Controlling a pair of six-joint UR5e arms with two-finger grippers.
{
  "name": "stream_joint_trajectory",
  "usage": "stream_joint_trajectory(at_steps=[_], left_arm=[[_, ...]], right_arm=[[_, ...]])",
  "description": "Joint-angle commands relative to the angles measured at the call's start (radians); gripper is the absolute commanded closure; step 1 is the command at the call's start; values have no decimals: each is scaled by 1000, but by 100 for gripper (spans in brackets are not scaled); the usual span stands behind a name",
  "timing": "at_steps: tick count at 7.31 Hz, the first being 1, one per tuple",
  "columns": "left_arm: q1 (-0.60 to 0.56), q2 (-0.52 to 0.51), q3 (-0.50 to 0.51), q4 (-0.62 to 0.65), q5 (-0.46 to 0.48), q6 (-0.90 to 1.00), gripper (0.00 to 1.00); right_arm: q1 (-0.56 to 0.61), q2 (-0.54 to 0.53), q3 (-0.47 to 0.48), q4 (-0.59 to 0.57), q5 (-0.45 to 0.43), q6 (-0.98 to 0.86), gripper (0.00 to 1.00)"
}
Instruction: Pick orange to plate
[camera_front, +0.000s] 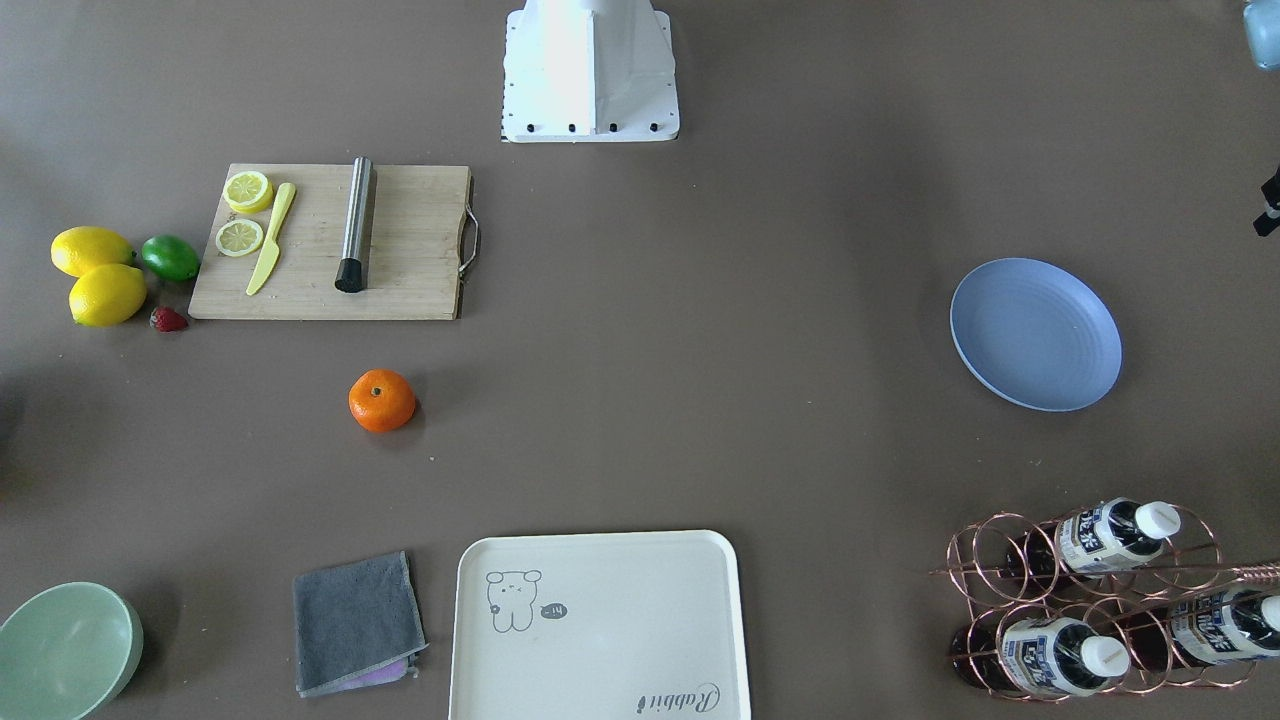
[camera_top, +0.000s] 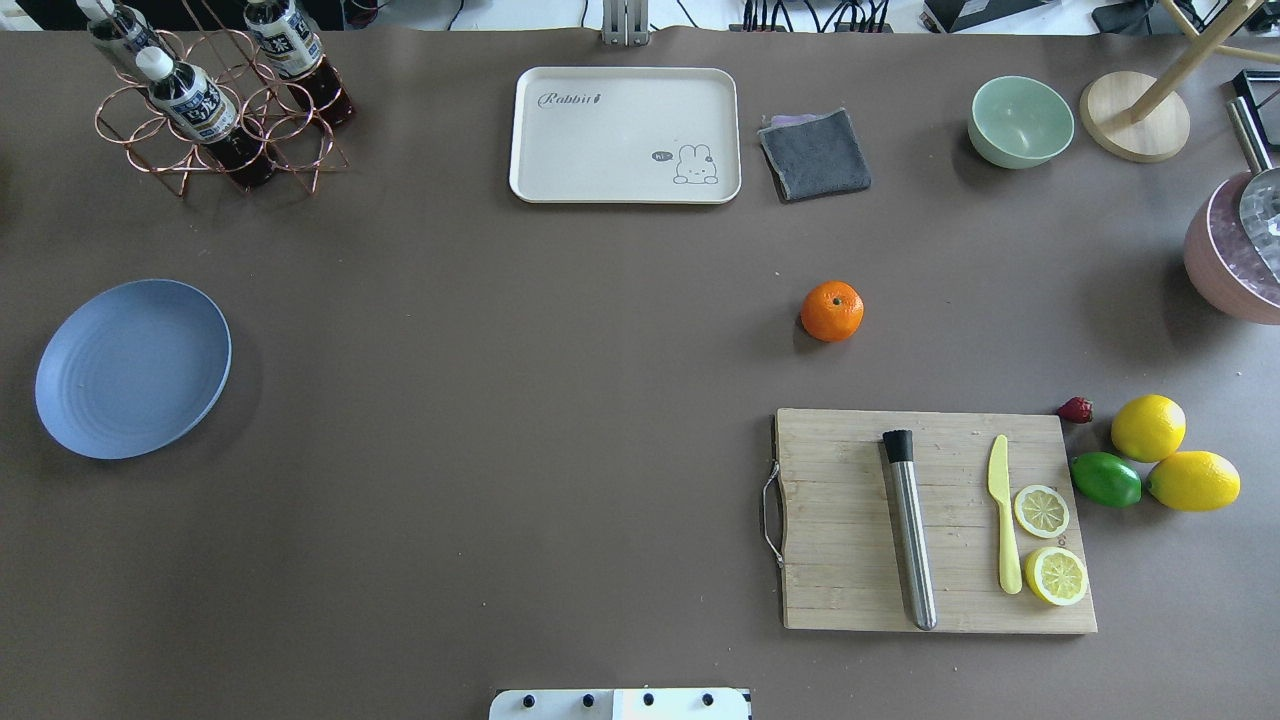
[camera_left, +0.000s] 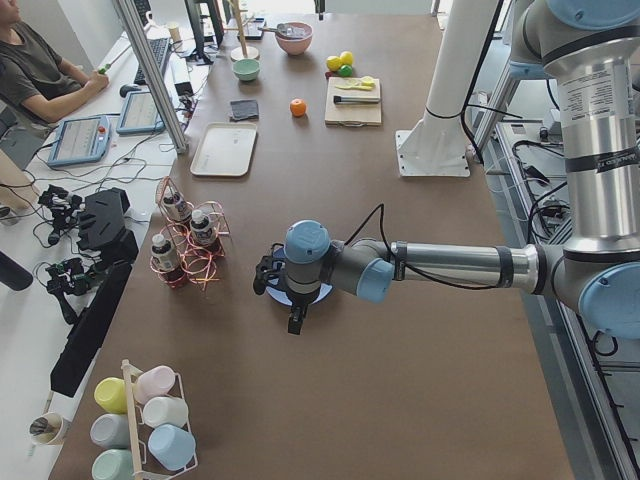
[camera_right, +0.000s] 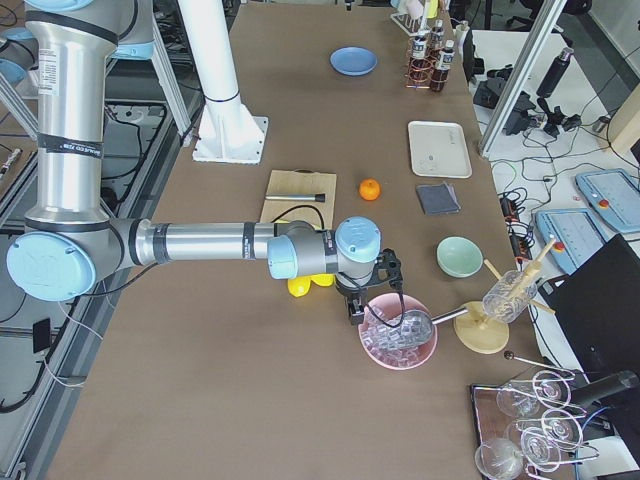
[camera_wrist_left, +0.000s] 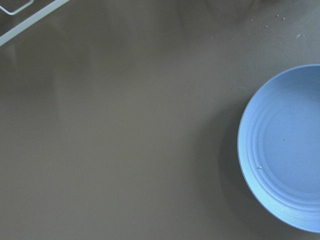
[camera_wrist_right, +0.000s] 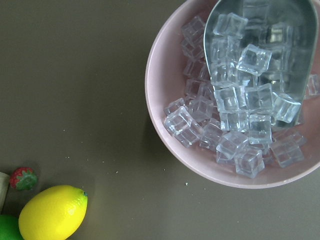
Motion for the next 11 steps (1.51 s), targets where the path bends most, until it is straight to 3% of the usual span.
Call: stream_joint_trajectory(at_steps=[1,2,3,5,8,9,10,11], left_arm=[[57,-91,202,-217,-4,-136,2],[124,-137,323,-381,-1,-267,2],[181,-176,379,-479,6,-399,2],[284,-181,381,-530,102,-503,3],[297,-176,376,-533,102,-522,42],[307,-176,373,-536,104,-531,47],[320,-173,378,-555,104,-539,57],[321,-172,376,-576,104,-571,91]], right_arm=[[-15,-2,6,22,47,-1,0],[-29,-2,8,33,48,-2,0],[-41,-6,6,73,47,-2,0],[-49,-3,8,75,38,0,0],[-50,-3,9,75,44,5,0],[-50,-3,9,75,44,6,0],[-50,-3,9,75,44,6,0],[-52,-5,9,75,44,8,0]])
